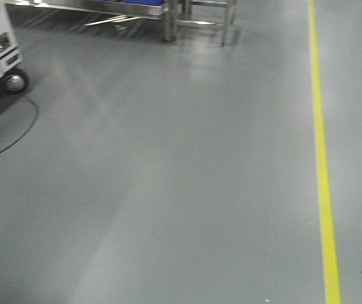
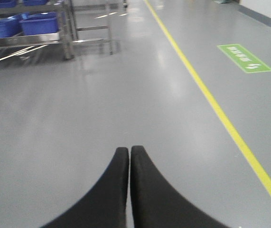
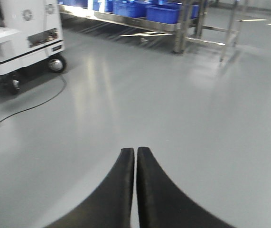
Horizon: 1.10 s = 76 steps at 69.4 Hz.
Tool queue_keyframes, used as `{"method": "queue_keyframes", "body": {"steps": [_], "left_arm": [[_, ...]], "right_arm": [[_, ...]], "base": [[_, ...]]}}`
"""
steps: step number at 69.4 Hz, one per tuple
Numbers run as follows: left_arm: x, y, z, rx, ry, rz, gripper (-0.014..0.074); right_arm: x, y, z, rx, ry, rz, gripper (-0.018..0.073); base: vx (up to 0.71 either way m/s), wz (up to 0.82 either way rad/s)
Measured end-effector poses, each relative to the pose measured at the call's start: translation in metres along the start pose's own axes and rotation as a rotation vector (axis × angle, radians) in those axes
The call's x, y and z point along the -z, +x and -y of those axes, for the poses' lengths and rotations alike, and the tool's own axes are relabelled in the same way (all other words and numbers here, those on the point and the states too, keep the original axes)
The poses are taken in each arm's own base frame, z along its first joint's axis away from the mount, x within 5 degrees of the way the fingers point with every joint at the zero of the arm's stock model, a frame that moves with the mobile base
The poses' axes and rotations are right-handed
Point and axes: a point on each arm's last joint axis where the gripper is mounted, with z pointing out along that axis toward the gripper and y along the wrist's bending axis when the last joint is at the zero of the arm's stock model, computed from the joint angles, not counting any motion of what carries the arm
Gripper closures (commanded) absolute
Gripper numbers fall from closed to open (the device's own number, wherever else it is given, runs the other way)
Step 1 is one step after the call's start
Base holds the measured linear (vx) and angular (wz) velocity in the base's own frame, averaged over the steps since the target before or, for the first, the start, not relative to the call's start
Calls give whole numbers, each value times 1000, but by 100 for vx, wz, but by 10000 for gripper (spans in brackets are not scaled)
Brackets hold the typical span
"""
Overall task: Move and align brake pads A on conveyor
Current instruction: 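Back the base away from the conveyor belt and turn, then drive along the yellow floor line toward the blue bin rack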
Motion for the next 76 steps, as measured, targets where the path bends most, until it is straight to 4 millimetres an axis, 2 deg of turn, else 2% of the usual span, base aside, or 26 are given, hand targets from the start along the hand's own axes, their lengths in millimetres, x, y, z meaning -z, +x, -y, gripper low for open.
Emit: {"method": "queue_keyframes", "body": {"steps": [42, 76], "left_arm": [[0, 0, 0, 0, 0, 0, 602], [0, 0, 0, 0, 0, 0, 602]], "right_arm": [[0, 0, 0, 0, 0, -1, 568], [0, 0, 0, 0, 0, -5, 568]], "base": [[15, -52], [36, -18]]}}
